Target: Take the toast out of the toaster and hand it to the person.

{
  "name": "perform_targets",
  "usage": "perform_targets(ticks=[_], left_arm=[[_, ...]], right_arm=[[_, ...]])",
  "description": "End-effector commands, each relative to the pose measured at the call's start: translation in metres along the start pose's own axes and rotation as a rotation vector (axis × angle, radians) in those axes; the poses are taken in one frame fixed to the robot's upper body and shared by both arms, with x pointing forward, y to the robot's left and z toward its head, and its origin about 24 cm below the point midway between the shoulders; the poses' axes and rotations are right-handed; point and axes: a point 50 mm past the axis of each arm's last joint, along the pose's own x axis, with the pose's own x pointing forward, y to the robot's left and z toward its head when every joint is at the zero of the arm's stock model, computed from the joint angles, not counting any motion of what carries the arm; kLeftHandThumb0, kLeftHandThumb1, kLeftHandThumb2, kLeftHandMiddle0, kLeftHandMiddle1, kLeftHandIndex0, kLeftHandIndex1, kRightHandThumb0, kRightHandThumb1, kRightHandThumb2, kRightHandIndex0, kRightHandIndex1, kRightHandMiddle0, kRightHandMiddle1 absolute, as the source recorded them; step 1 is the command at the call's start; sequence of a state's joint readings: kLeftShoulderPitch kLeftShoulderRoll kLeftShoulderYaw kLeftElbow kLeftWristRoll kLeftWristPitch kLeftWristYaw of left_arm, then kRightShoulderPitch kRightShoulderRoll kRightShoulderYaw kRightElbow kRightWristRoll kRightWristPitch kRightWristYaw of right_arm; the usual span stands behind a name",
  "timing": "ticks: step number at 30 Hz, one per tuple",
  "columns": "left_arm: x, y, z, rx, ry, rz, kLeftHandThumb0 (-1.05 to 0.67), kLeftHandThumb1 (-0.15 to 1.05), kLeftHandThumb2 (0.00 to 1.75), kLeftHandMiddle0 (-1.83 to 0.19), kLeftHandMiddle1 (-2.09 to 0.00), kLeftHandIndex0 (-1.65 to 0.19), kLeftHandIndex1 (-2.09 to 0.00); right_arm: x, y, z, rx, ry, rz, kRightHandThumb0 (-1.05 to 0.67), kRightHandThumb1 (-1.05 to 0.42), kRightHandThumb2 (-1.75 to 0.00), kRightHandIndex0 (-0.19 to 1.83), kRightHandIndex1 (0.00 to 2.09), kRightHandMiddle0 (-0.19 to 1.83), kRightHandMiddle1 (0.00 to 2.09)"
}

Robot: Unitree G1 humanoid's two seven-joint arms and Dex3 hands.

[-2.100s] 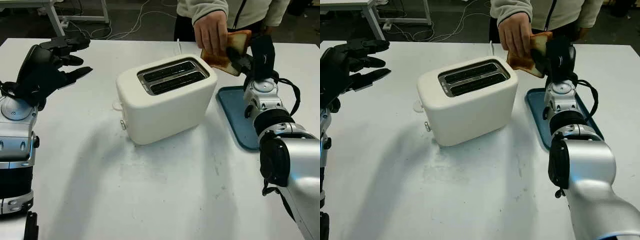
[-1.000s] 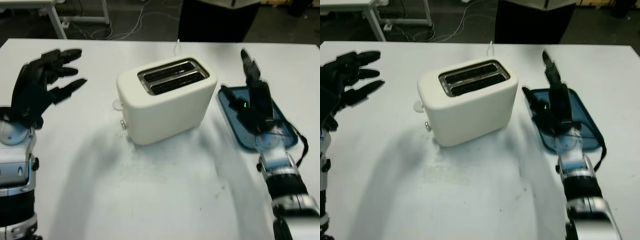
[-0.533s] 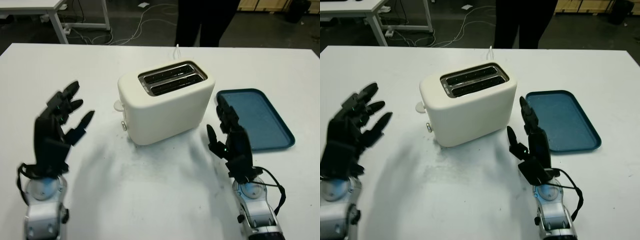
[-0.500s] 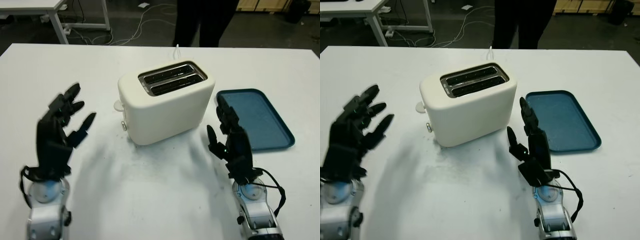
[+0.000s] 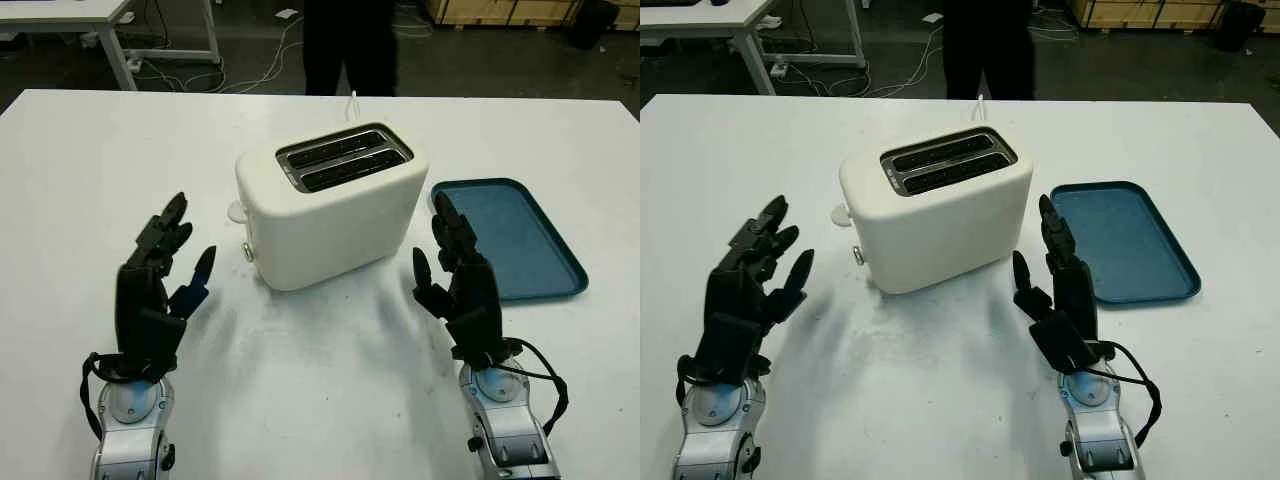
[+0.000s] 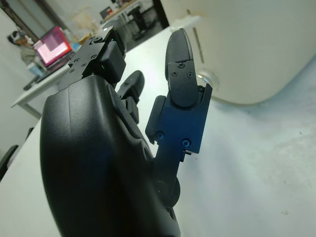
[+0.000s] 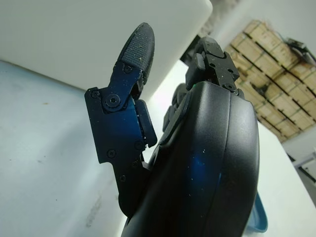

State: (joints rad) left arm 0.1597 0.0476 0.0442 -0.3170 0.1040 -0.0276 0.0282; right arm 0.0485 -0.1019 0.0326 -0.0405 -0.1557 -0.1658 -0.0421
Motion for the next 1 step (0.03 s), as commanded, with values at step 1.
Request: perform_targets(ticks=[1], left_arm=[[-0.0021, -0.0043, -0.0017, -0.011, 0.016, -0.009, -0.57, 0.92, 0.49, -0.14, -0.53, -0.36, -0.01]], right_arm=[[-0.0006, 0.0010, 0.0016, 0.014, 0.007, -0.002, -0.57, -0.92, -0.77, 0.09, 0.01, 0.09, 0.00]])
